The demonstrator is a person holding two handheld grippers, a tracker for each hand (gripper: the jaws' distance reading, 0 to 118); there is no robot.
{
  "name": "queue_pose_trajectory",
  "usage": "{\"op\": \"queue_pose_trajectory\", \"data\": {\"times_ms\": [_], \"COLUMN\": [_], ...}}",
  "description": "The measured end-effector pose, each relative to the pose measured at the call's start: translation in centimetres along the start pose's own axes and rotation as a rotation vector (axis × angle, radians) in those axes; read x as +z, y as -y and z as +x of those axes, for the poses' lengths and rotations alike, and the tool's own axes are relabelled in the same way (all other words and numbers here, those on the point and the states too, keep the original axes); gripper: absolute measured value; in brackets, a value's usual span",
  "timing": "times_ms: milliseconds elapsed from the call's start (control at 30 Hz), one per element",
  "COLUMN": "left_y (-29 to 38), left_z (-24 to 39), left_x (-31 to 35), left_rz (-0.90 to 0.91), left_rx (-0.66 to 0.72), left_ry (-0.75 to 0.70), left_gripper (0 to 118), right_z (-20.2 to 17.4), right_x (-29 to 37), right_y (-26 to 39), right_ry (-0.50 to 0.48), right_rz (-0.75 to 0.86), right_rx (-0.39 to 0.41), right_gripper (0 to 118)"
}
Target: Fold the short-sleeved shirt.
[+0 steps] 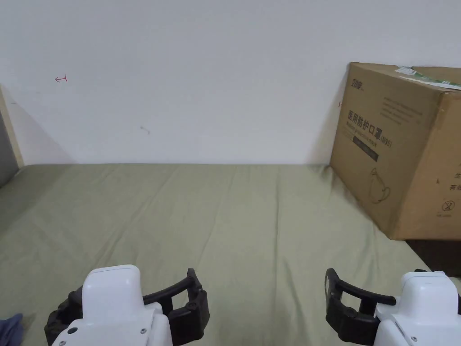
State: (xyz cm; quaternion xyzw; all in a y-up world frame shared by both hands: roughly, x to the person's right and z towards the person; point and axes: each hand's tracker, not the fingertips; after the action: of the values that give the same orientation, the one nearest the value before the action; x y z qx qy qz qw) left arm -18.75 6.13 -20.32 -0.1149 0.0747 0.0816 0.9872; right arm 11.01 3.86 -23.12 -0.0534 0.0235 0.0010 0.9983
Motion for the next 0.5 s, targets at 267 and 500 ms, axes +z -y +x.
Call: {"op": "queue_pose_trajectory", "data": {"times_ms": [267,500], "left_y": [-0.16,-0.28], "left_z": [0.54,0.00], "left_x": [0.18,-0.02], "left_rz": [0.003,-0.013], "left_rx": [-0.032,0.009], "left_ry": [-0.047,-0.055], "left_gripper": [117,117], "right_z": [-0.15,-0.28], "right_x": [-0.01,0.28], "right_y": [0.04,0.09], "right_ry": [-0.004,-0.010], "right_rz": [-0.003,0.001], "right_rx": [0.001,0.005], "right_gripper": [118,118]}}
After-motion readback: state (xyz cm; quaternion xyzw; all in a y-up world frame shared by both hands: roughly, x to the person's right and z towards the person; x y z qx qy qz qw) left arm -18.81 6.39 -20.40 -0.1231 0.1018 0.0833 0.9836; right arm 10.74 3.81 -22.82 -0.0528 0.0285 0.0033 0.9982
